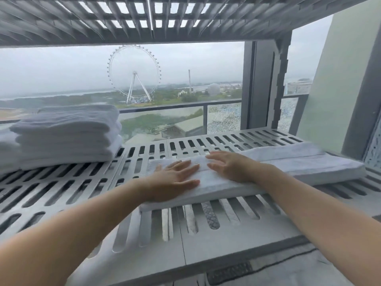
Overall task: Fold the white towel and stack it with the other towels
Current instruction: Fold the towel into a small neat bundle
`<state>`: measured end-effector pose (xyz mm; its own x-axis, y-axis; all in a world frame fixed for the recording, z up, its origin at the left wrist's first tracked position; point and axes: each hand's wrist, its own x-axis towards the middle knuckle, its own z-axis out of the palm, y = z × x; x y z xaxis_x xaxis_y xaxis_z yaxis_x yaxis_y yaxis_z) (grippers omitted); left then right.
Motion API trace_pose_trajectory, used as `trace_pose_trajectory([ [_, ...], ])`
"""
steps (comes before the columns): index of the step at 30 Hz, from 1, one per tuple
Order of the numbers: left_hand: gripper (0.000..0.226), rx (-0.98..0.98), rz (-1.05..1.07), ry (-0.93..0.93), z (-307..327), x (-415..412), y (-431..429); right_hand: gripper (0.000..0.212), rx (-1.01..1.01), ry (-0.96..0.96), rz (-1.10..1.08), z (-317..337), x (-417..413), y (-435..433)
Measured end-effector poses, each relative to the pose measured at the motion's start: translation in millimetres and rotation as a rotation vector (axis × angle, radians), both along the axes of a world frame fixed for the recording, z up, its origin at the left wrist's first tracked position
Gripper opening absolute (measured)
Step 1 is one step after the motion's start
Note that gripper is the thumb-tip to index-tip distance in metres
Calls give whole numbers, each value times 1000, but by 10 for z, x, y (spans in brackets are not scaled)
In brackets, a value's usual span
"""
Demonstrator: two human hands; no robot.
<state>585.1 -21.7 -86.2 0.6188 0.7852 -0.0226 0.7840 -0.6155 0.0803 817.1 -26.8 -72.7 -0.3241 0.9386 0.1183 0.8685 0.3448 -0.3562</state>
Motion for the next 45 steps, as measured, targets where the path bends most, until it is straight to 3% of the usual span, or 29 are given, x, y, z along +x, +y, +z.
trace_pose_trajectory([
  [3, 78, -22, -24, 28, 26, -59, 19, 37, 123, 117, 47, 17, -154, -170],
  [7, 75, -25, -39, 37, 39, -67, -6, 32, 157, 98, 20, -9, -344, -331],
  [13, 54, -11, -142, 40, 103, -289, -174, 21, 341, 12, -326, 2, -382, -429],
  [17, 51, 41, -240, -47, 194, -554, -330, 17, 332, 84, -221, -20, -423, -534],
  [20, 57, 82, -260, -30, 219, -724, -390, 27, 227, 144, -132, -60, -444, -624],
  [25, 69, 87, -273, -50, 204, -827, -425, 71, 59, -173, -80, -124, -611, -696],
  [28, 65, 97, -282, -93, 209, -839, -406, 92, 27, -170, -85, -96, -665, -737],
  [33, 47, 188, -275, -116, 249, -857, -334, 78, 2, -203, -65, -59, -672, -730],
  [40, 31, 305, -283, -248, 333, -832, -331, 67, 96, -91, -10, -35, -925, -800],
  [43, 39, 261, -225, -198, 308, -908, -321, 31, 189, -63, 37, -48, -1087, -784],
  [45, 55, 223, -171, -108, 278, -969, -296, 30, 230, -12, 22, -54, -1116, -773],
])
